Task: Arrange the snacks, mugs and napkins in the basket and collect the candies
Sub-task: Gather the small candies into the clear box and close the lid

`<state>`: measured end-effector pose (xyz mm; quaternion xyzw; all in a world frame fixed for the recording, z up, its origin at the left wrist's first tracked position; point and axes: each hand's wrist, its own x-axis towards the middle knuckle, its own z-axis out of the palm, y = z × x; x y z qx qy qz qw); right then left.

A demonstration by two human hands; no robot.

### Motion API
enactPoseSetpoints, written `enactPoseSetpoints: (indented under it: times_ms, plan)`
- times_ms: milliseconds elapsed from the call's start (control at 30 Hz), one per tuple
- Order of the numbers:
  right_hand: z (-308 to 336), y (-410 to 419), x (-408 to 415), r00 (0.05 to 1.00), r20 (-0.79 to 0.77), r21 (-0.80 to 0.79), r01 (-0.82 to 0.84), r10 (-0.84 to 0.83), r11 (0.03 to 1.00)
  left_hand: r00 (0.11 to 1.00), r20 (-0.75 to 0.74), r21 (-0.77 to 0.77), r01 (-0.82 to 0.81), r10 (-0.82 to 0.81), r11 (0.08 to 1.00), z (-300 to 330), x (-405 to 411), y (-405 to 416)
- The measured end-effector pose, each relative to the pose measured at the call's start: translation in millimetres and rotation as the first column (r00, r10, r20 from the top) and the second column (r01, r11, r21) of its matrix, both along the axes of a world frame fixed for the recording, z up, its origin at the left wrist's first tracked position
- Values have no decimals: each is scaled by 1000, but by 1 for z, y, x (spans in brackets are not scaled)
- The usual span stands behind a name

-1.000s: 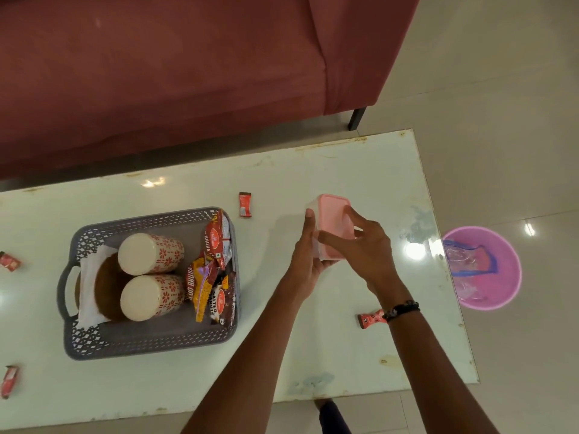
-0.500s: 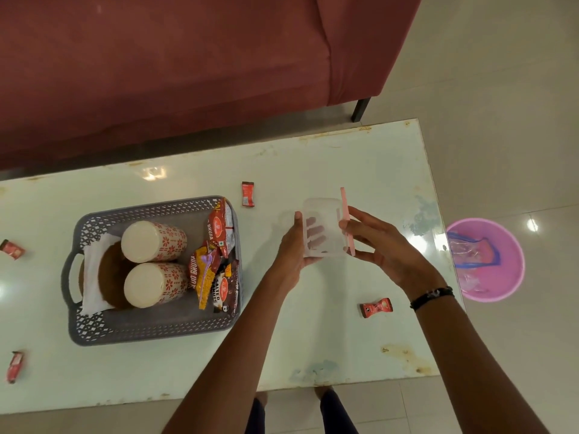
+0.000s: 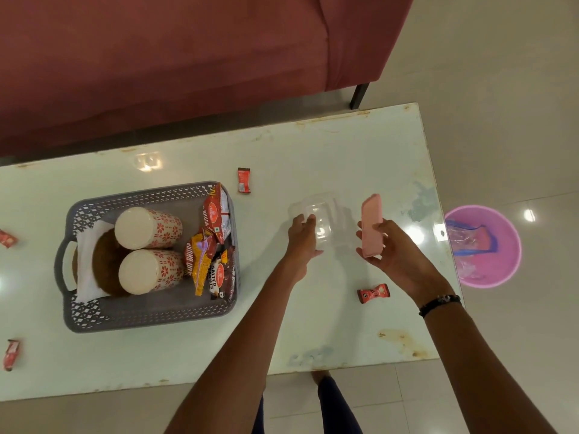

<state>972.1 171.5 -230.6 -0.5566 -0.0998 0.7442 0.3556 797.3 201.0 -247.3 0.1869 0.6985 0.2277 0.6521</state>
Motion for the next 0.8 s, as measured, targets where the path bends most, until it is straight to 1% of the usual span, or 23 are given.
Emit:
enactPoseSetpoints:
  times_ms: [67,133,167,233,300,400,500,567,600,633,700,767,800]
  plan:
    - [-4,-4,8,996,-20,-46,87,-88,995,999,-51,10,11,-11,1000,-1,-2,-3]
    - [-8,-6,15,990,7,-54,139,-139,989,998,-67,18,20,-18,1000,-1,-7,-8]
    - [-9,-6,18,989,44,-43,145,-143,988,997,-69,20,30,-29,999,-2,-9,-11]
    - [-12,0,22,981,166,-6,107,-105,994,995,-76,23,63,-61,998,-2,-14,-16]
    - [-16,9,23,954,292,15,73,-75,997,994,-76,30,76,-74,997,-3,-17,-21]
    - [-25,20,25,906,417,23,61,-65,998,995,-77,47,73,-70,996,-4,-18,-28]
    - [-34,16,26,829,546,15,133,-119,991,992,-106,70,78,-70,995,-8,-18,-34]
    - [-33,1,25,732,665,24,182,-152,983,987,-135,89,103,-91,991,-10,-18,-42]
    - [-32,-12,25,680,721,21,167,-130,986,984,-145,93,115,-101,989,-11,-18,-47]
    - [-31,-27,23,640,765,1,108,-71,994,982,-151,93,127,-112,987,-12,-18,-53]
    - [-34,-60,15,593,799,-36,-124,103,992,979,-154,85,148,-134,985,-13,-19,-66]
    - [-41,-88,4,527,823,-22,-345,213,938,978,-147,78,162,-149,984,-14,-20,-77]
    - [-46,-97,-3,486,844,-10,-411,228,912,976,-147,80,171,-158,982,-15,-22,-82]
